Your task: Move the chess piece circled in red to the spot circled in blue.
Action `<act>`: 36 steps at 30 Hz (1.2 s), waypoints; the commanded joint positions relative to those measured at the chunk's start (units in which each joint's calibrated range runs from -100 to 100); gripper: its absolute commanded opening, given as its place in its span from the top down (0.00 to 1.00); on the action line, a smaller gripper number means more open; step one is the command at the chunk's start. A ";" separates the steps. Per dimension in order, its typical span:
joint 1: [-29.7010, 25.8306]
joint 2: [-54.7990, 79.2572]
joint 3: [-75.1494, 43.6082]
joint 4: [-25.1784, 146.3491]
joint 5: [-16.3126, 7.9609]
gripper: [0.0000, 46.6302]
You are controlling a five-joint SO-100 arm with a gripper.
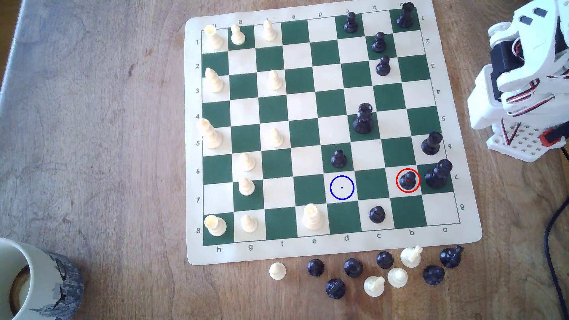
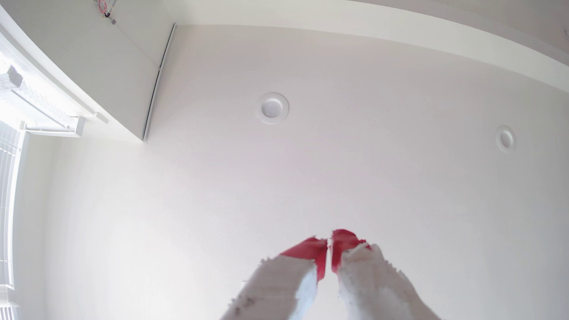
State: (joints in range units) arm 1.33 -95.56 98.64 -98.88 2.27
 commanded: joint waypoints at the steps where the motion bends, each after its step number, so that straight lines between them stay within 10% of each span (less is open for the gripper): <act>1: 0.82 -0.28 1.26 -0.79 0.20 1.00; 16: 0.82 -0.20 -1.45 44.18 0.29 1.00; 27: 1.06 -0.20 -20.58 96.35 -1.27 1.00; 29: 1.06 -0.11 -25.84 106.75 -0.49 1.00; 30: 1.53 -0.11 -30.56 116.98 3.66 1.00; 36: -1.91 8.29 -49.60 148.35 -0.05 1.00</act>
State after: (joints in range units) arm 1.99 -92.88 66.11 28.05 3.79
